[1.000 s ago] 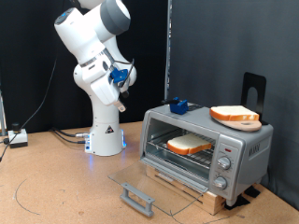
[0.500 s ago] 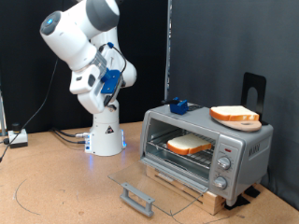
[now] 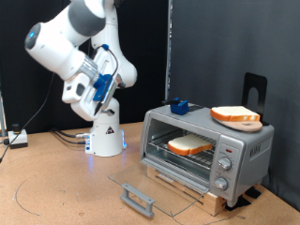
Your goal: Make a piece of toast with the oven
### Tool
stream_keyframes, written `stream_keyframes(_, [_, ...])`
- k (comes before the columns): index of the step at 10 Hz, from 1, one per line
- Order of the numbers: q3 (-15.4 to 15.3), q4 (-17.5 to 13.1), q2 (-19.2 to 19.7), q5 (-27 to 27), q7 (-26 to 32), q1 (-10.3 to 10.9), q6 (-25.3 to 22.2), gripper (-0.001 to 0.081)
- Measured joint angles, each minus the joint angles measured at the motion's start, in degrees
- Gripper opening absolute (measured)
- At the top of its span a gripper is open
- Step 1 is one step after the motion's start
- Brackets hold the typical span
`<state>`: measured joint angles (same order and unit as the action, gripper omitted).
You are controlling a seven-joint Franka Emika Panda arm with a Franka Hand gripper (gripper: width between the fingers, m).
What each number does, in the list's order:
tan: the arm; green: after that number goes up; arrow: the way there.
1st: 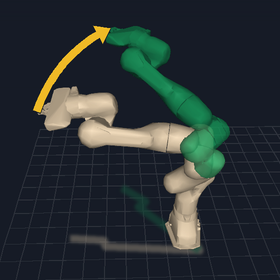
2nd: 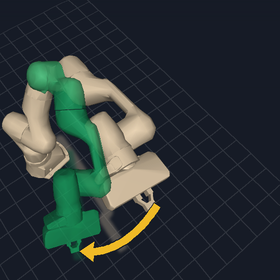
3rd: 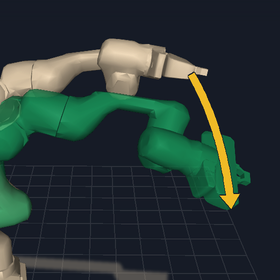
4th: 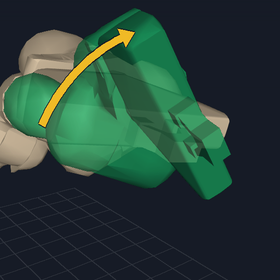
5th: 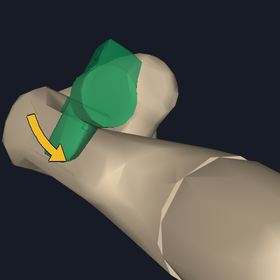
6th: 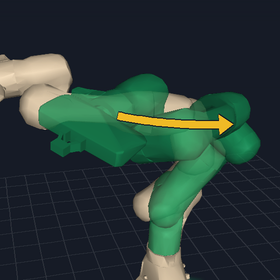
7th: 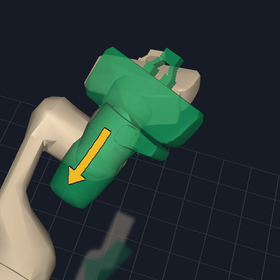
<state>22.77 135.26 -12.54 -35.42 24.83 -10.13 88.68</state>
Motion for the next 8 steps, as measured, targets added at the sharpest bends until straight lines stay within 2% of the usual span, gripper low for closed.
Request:
stream_keyframes(4, [3.28,-5.35,9.06,1.35,3.15,-1.40,-1.16,0.0809])
stream_keyframes(7, [4.16,-9.30,15.76,2.21,5.88,-2.36,0.26,0.0809])
stream_keyframes(8, [4.24,-10.12,17.77,2.32,7.55,-2.60,3.22,0.0809])
